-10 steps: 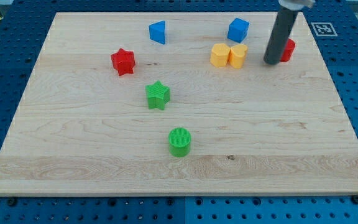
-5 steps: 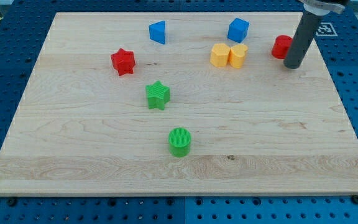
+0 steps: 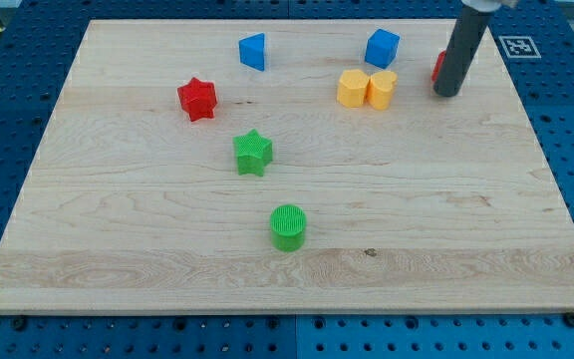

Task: Move the red circle to the top right of the board

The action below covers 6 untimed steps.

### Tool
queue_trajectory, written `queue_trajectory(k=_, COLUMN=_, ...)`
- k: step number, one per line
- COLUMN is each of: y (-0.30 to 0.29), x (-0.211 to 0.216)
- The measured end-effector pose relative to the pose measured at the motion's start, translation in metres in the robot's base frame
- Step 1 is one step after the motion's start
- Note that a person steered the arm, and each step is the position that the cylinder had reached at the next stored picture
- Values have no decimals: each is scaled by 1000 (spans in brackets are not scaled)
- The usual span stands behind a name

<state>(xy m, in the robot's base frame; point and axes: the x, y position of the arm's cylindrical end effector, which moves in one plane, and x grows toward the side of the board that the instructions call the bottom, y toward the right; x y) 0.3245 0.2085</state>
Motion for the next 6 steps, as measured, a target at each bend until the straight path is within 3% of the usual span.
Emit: queue_trajectory(k=6, y=4, x=-37)
